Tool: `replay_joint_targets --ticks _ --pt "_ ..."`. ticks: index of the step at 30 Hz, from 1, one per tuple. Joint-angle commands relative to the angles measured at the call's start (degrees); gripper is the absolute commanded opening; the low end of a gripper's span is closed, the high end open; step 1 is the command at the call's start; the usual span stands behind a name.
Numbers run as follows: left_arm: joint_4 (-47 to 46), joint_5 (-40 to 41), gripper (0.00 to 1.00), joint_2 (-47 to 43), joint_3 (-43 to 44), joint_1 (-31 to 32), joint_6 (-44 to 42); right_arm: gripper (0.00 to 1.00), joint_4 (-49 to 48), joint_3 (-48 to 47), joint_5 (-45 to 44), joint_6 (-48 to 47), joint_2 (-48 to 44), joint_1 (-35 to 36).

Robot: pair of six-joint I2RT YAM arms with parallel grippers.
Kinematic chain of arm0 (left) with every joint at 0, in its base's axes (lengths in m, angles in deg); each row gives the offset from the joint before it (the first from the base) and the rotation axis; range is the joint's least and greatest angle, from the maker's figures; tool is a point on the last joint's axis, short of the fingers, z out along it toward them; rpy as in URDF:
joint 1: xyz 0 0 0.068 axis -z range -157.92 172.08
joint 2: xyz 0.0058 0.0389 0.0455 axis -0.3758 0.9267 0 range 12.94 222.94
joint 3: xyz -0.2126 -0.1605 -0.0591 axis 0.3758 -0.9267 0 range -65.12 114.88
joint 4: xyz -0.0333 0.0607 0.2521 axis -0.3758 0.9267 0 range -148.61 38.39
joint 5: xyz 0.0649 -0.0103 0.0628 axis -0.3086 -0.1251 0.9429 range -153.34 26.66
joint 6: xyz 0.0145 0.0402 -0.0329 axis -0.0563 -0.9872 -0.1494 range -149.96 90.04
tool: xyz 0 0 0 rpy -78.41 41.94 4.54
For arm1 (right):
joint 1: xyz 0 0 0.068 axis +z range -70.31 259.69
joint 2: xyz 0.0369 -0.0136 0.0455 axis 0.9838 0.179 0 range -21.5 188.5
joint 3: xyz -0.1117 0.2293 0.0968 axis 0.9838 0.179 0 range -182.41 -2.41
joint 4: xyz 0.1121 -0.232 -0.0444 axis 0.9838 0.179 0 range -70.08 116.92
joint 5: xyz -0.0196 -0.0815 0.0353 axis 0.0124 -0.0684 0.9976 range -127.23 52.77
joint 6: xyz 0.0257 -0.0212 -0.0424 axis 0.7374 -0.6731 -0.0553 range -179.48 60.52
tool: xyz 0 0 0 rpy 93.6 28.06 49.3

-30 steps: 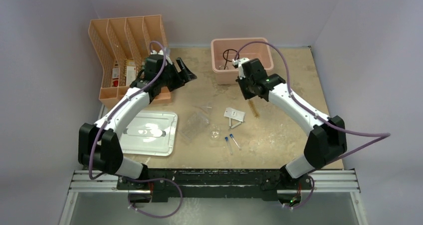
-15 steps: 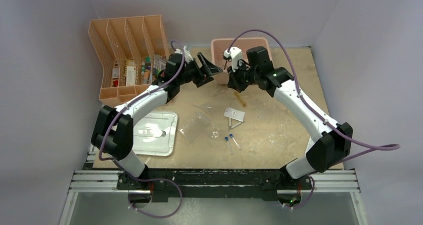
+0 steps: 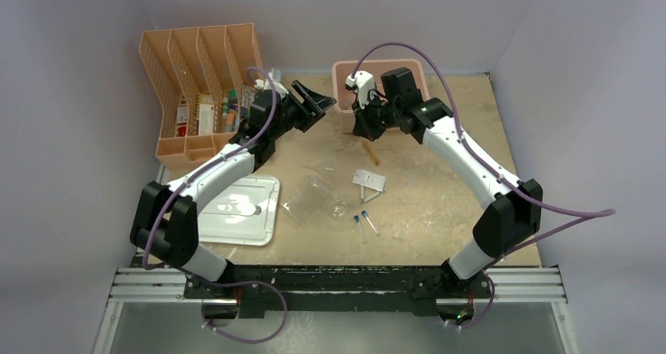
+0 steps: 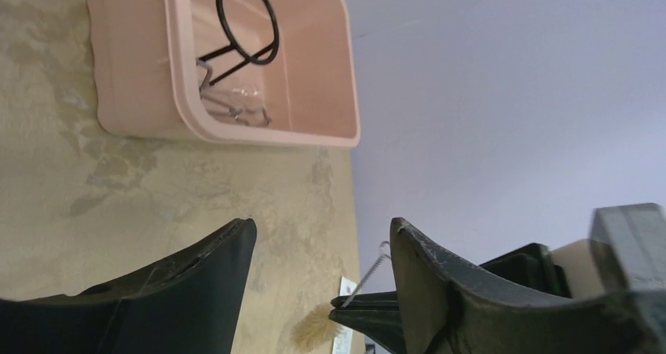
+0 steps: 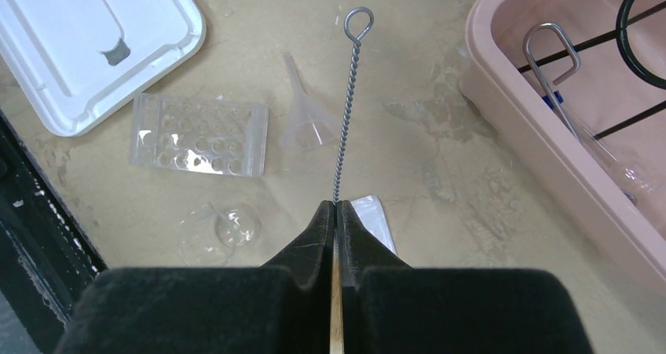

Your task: Organize the chemistry lab equipment

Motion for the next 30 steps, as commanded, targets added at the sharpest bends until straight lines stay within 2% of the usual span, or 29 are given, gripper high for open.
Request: replay_joint_targets --ticks 1,6,9,14,16,20,25,30 --pt "-1.17 5.83 0.66 -4.22 1.48 -0.13 -4.01 0.00 -1.18 -3.29 -0.15 0.99 0.98 -0.12" --pt "-6.31 -1.44 0.72 -1.93 2.20 0.02 -3.26 0.00 -0.36 -5.00 0.71 -0.96 2.62 -0.16" --pt "-8.13 -2.42 0.72 -1.72 1.65 0.19 -2.55 0.00 -0.12 -5.44 0.76 -1.23 2.87 -0.12" --pt "-2.79 -6.46 0.60 1.86 5.50 0.33 -4.78 0.00 -0.65 -5.33 -0.40 -2.31 2.02 -0.12" --pt "1.58 -2.50 0.63 0.26 6.11 0.26 -7.12 0.00 0.52 -6.08 -2.20 -4.59 1.94 -0.15" --pt "9.41 6.08 0.68 -2.96 6.73 -1.02 -9.84 0.00 2.42 -10.33 -12.89 -11.50 3.21 -1.58" --pt "12.11 6.22 0.69 -5.51 6.19 -4.03 -10.08 0.00 3.52 -20.53 -15.74 -19.24 7.73 -5.97" --pt "16.38 5.98 0.69 -7.00 6.47 -6.08 -11.31 0.00 2.81 -25.61 -15.55 -33.79 12.36 -7.24"
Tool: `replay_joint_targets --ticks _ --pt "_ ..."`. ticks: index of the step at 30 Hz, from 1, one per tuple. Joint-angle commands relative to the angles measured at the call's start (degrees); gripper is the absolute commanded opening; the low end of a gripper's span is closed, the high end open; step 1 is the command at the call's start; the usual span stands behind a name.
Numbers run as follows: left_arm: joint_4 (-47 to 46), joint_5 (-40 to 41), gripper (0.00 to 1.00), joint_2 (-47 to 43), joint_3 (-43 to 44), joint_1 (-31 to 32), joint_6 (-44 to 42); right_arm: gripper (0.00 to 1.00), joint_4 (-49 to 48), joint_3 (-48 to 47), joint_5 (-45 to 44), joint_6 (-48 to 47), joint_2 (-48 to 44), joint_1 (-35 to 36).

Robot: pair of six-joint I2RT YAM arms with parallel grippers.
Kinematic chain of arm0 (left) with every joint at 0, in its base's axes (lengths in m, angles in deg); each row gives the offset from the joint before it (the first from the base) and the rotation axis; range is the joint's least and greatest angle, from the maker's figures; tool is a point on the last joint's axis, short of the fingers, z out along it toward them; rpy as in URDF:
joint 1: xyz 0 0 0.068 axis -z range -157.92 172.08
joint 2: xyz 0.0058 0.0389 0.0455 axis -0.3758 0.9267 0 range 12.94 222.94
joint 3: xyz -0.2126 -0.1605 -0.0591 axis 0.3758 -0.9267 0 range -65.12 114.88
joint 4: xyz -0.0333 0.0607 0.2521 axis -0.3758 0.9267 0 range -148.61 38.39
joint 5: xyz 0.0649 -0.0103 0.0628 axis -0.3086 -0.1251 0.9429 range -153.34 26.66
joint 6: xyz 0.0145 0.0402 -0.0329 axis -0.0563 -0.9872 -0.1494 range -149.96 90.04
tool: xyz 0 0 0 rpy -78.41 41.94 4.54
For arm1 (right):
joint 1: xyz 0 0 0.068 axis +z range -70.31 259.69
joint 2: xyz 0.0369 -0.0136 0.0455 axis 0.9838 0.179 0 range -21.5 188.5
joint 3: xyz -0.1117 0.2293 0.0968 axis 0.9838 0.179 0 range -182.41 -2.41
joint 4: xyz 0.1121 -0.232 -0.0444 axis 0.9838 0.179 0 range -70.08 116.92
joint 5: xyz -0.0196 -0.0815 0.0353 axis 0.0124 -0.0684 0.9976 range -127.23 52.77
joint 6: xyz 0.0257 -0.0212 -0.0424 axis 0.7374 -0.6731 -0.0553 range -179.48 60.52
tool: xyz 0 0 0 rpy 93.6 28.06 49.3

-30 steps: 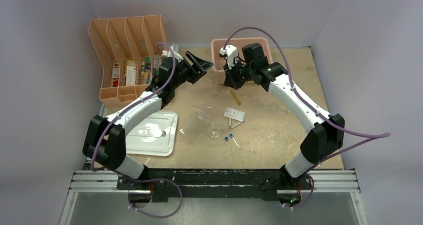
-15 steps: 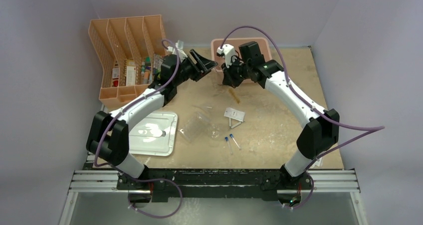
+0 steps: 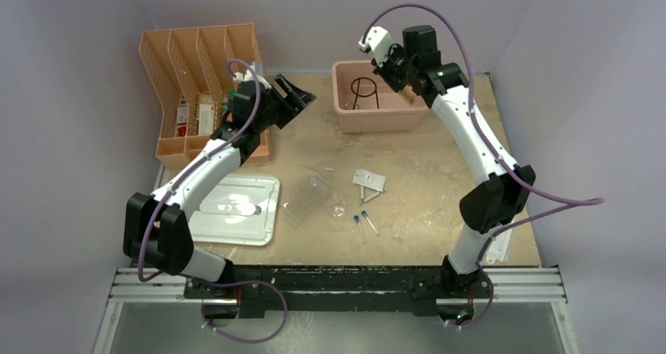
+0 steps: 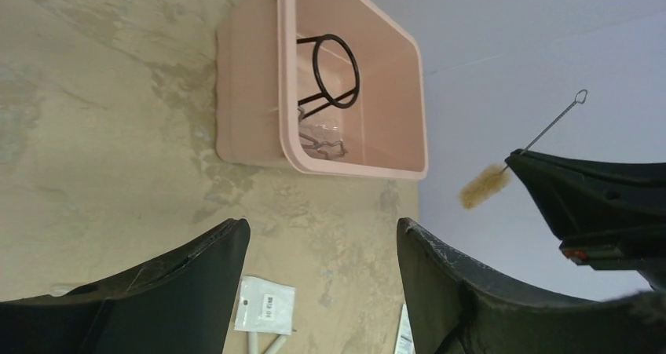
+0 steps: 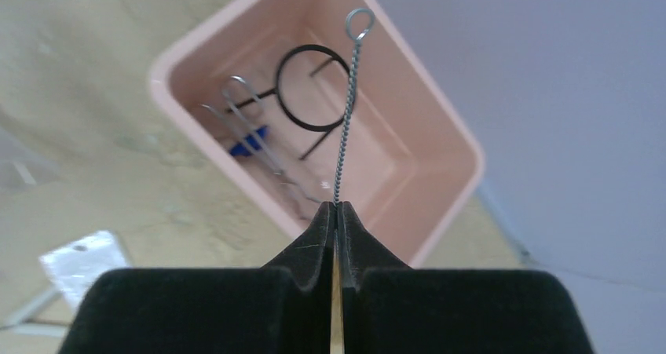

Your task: Organize the chemistry lab equipment

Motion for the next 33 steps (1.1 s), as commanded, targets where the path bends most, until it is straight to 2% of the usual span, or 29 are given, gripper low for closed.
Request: replay_joint_targets --ticks 1,4,9,18,30,31,33 --pt "3.92 1.14 0.69 -3.15 2.63 -1.67 -3.00 0.00 0.22 -4.93 -1.36 -16.14 3.63 -0.60" --pt "5.50 1.49 0.69 -3.70 2.66 -2.43 -3.55 0.00 3.47 -8.85 2.14 -19.88 7.23 -2.22" --pt "6.30 1.52 0.69 -3.70 2.68 -3.38 -3.56 0.00 4.59 -9.53 6.07 -23.74 10.44 -3.38" --pt "8.41 2.57 0.69 -3.49 3.06 -3.65 -3.98 0.00 8.07 -15.22 10.50 -25.12 18.04 -3.91" --pt "9.61 3.71 0.69 -3.95 2.89 -3.74 -4.54 0.00 13.32 -16.64 13.93 -24.28 21.65 -4.40" --pt "9.57 3.47 0.69 -3.93 2.88 -3.74 -4.63 0.00 13.98 -16.74 14.03 -24.13 21.75 -4.53" --pt "9.69 3.37 0.69 -3.94 2.91 -3.74 -4.72 0.08 14.65 -16.91 13.97 -23.18 21.73 -4.78"
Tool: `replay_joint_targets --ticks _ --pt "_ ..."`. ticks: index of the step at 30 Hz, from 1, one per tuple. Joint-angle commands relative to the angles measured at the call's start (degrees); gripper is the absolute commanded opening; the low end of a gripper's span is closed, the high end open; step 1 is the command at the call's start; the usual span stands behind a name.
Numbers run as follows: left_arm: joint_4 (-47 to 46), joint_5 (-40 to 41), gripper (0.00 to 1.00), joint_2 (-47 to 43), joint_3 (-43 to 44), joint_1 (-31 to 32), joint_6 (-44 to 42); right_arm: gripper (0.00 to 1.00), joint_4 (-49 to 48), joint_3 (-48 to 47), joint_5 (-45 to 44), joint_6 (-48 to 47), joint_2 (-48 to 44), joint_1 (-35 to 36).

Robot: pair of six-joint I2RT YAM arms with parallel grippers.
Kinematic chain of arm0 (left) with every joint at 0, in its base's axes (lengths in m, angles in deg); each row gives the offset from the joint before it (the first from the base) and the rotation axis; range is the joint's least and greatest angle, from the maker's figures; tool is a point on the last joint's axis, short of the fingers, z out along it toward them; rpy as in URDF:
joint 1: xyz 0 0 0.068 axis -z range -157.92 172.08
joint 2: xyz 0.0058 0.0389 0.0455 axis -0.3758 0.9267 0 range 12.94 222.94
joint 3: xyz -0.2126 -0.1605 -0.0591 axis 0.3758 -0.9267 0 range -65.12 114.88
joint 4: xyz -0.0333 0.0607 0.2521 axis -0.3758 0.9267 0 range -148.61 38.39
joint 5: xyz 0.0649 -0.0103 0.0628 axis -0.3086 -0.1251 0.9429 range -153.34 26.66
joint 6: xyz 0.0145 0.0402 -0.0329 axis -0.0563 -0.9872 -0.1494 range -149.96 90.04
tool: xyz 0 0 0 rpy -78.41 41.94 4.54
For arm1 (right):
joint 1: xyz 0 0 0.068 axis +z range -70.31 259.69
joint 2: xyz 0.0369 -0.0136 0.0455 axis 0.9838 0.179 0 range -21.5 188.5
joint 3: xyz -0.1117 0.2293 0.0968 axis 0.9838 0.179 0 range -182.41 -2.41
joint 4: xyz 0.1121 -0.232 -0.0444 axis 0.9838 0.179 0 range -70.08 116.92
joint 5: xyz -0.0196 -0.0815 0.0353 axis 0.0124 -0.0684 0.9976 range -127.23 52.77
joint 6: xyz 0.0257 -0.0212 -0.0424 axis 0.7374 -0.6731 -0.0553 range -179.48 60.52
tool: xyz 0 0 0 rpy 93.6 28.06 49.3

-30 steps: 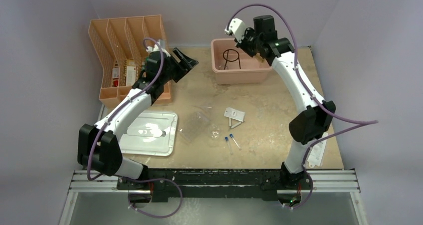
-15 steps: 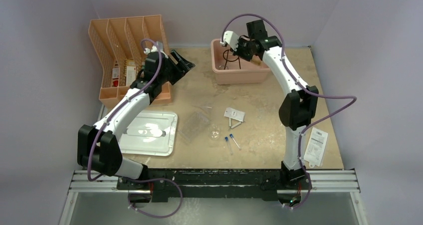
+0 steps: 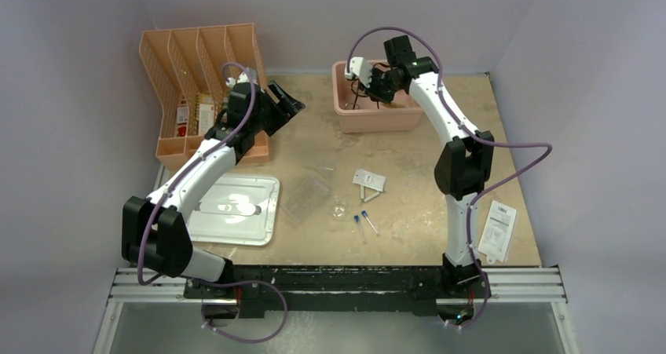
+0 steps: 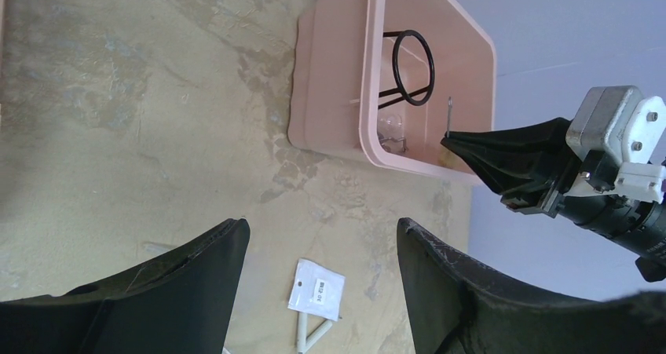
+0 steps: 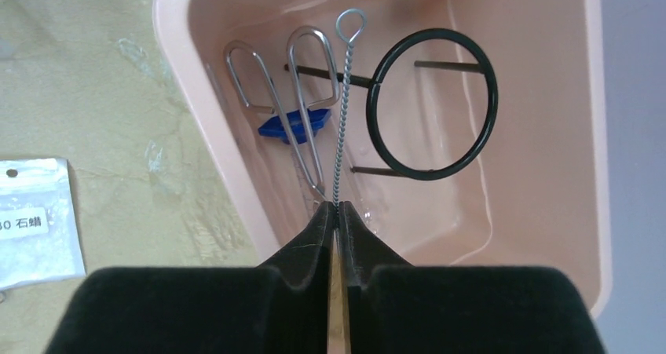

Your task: Organize the chemistry lab equipment

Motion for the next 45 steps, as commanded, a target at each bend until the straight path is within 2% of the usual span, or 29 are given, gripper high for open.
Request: replay_joint_targets --ticks 1,4,11,14,18,22,25,30,33,36,40,45 --pt "-0.65 0.48 0.69 -2.30 2.66 -0.53 -1.67 0.12 3.16 -2.85 1.28 0.89 -0.93 -0.71" --pt "-0.43 0.54 0.69 -2.39 2.61 -0.53 -1.74 0.22 3.81 -3.65 1.24 1.58 -1.77 -1.00" --pt "0.16 0.32 0.69 -2.49 3.30 -0.53 -2.45 0.34 3.14 -7.25 4.73 9.43 -4.75 -1.08" --pt "1.04 0.03 0.69 -2.52 3.84 -0.53 -3.33 0.38 0.58 -7.19 5.00 15.57 -7.37 -1.10" --pt "1.97 -0.31 0.69 -3.14 3.79 -0.53 -4.61 0.41 -5.57 -3.82 3.71 29.45 -12.57 -1.09" --pt "3.04 -0.25 0.69 -4.23 3.40 -0.53 -6.36 0.42 -10.78 2.94 2.18 45.46 -18.55 -0.95" --pt "3.80 -0.16 0.69 -5.12 2.76 -0.53 -7.57 0.47 -12.86 10.29 -2.61 57.79 -23.12 -0.96" --pt "4.81 -0.51 0.69 -6.69 1.43 -0.49 -9.81 0.51 -15.80 31.48 -9.03 69.01 -34.16 0.51" --pt "5.88 -0.70 0.70 -6.96 1.41 -0.44 -10.96 0.55 -18.64 44.37 -13.28 71.77 -39.81 2.96" --pt "6.60 -1.09 0.71 -7.05 1.64 -0.44 -11.51 0.57 -18.60 51.29 -17.96 74.64 -41.09 5.30" --pt "6.63 -1.84 0.73 -6.62 1.51 -0.36 -11.33 0.59 -23.72 56.93 -17.97 77.16 -38.50 7.43" --pt "6.75 -2.91 0.73 -6.37 1.74 -0.35 -11.08 0.60 -29.68 58.64 -20.01 75.65 -32.31 10.51"
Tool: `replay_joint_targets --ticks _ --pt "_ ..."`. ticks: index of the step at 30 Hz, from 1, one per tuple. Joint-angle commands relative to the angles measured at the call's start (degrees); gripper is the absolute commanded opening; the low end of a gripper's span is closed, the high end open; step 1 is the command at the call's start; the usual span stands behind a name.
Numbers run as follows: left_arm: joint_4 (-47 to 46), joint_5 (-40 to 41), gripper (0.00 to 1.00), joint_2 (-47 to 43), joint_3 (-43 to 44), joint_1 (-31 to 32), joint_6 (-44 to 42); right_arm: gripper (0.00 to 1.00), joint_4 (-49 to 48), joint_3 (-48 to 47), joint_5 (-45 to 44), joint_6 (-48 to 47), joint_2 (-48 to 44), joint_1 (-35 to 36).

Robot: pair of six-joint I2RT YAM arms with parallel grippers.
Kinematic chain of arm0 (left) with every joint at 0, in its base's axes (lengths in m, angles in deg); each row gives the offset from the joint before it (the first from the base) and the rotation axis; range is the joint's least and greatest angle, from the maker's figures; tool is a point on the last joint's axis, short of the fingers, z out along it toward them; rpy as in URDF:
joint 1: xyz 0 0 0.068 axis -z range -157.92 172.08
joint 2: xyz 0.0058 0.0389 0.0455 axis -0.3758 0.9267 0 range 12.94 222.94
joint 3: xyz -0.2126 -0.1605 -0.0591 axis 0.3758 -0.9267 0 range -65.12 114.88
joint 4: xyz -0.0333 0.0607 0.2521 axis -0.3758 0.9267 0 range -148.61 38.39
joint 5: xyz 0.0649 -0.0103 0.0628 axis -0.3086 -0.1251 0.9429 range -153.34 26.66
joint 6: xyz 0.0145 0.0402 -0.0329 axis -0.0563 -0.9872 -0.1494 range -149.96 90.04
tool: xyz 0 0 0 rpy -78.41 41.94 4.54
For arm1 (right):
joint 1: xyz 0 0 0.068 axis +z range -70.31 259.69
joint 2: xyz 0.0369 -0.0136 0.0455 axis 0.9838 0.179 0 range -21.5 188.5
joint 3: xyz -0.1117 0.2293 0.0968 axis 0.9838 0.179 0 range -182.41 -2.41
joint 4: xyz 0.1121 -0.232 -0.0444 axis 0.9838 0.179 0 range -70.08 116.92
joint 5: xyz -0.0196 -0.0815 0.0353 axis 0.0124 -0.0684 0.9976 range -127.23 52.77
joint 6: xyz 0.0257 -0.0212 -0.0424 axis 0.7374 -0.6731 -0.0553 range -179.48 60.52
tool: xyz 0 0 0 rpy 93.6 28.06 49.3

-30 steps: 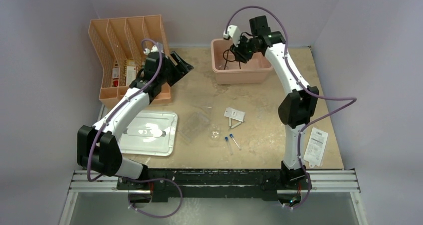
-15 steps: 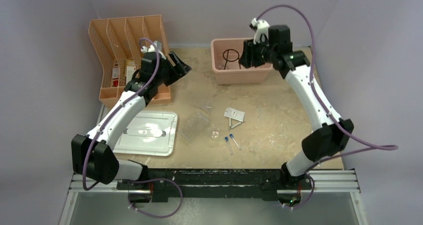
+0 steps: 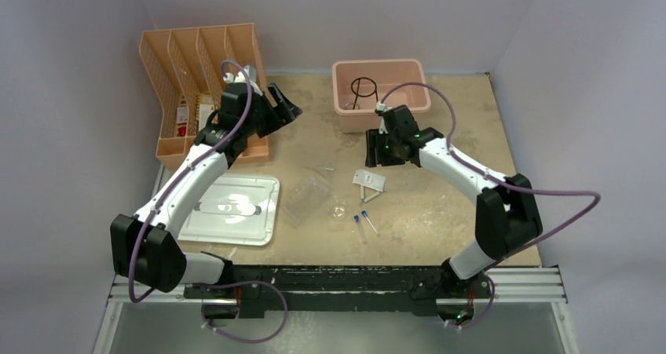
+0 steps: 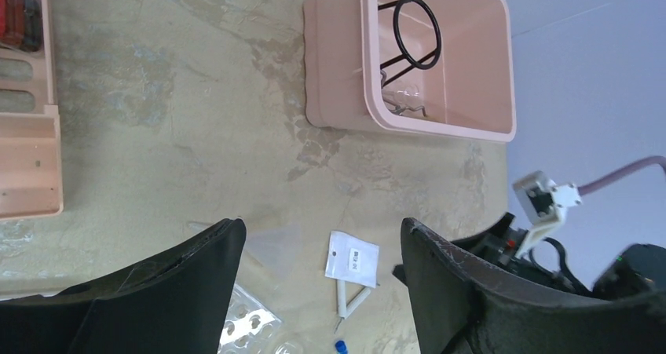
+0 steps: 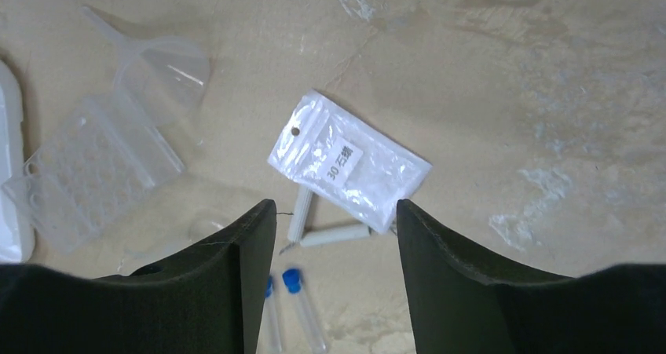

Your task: Organize the chemistry lab equipment

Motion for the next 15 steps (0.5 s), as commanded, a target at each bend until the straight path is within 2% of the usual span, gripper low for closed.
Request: replay_joint_targets --ticks 1,6,15 --pt "-0.38 -2.01 0.73 -1.18 0.70 -0.35 -1.37 0.61 -10.02 0.62 -3.39 -0.39 4.28 2.89" --pt "1.00 -0.21 0.73 -1.86 1.40 -0.35 -2.64 0.62 -12.49 -1.64 -6.47 -7.03 10.24 6.76" --pt "4.05 4.14 0.73 -4.16 0.46 -0.44 -4.49 0.66 -9.99 -3.10 -14.11 -10.95 14.66 11.91"
